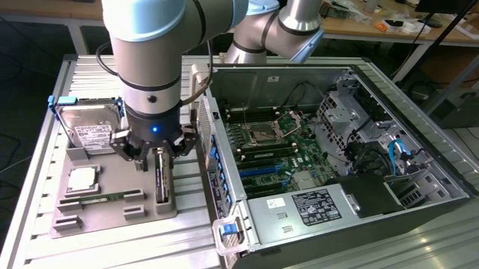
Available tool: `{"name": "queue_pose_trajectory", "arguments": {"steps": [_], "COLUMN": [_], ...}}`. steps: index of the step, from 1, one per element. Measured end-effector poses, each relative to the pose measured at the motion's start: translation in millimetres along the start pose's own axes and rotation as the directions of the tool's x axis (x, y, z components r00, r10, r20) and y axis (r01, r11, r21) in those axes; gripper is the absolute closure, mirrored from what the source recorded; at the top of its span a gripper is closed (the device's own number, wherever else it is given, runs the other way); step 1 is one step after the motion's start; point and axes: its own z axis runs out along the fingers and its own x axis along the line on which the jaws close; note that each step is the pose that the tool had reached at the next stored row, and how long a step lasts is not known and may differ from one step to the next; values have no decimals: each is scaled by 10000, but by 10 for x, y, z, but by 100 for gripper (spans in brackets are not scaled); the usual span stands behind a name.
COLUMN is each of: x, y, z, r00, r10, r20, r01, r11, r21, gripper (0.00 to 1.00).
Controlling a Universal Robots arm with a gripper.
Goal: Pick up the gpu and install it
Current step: 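Pick up the gpu and move the gpu toward the slot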
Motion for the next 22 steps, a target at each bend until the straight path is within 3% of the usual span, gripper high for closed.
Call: {"name": "queue_pose_trajectory", "arguments": {"steps": [5,8,9,11,14,22], "x": [-1,-1,-1,-1,-1,5], "y": [-3,-3,-3,-2,-3,2], "z": [87,87,88,88,88,9], "r00": [10000,10000,10000,10000,10000,10000], "r10": [0,0,-1,-2,-3,-4], "r20": [2,0,1,2,3,33], "r01": [0,0,2,2,3,5], "r11": [10000,10000,9999,9999,9998,9998], "r21": [-5,-80,-109,-143,-188,-184], "gripper": [49,50,57,57,73,73]}}
